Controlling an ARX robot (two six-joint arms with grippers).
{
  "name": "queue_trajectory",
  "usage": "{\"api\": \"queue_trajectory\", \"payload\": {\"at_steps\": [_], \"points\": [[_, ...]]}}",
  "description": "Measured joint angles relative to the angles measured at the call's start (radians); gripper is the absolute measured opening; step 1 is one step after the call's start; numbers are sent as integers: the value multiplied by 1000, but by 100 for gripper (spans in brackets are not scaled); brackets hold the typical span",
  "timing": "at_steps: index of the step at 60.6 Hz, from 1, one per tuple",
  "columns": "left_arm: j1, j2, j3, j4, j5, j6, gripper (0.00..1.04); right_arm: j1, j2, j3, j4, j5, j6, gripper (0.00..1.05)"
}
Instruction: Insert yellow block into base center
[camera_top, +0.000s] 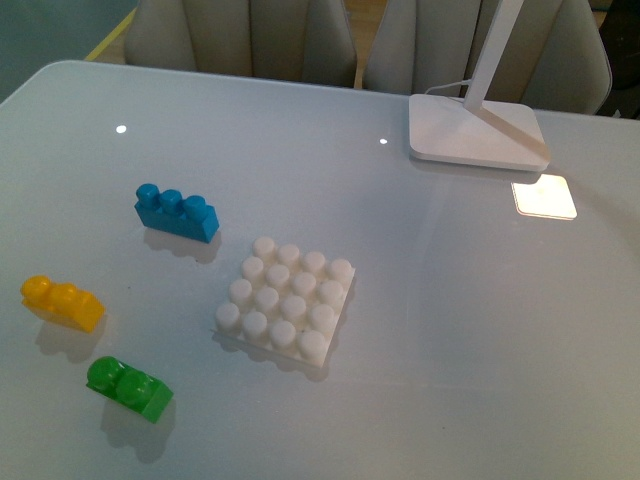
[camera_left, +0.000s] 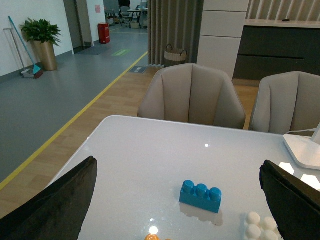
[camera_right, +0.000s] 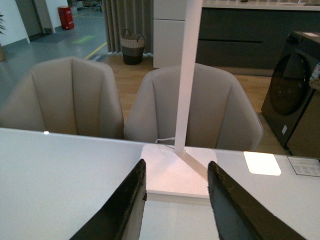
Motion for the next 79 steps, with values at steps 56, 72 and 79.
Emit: {"api": "queue_trajectory", "payload": {"at_steps": [56, 72, 79], "points": [[0, 0, 0, 0, 0, 0, 97, -279, -718, -319, -394, -281, 3, 2], [0, 0, 0, 0, 0, 0, 97, -280, -927, -319, -587, -281, 3, 2], [0, 0, 0, 0, 0, 0, 97, -280, -991, -319, -649, -281, 3, 2]]}}
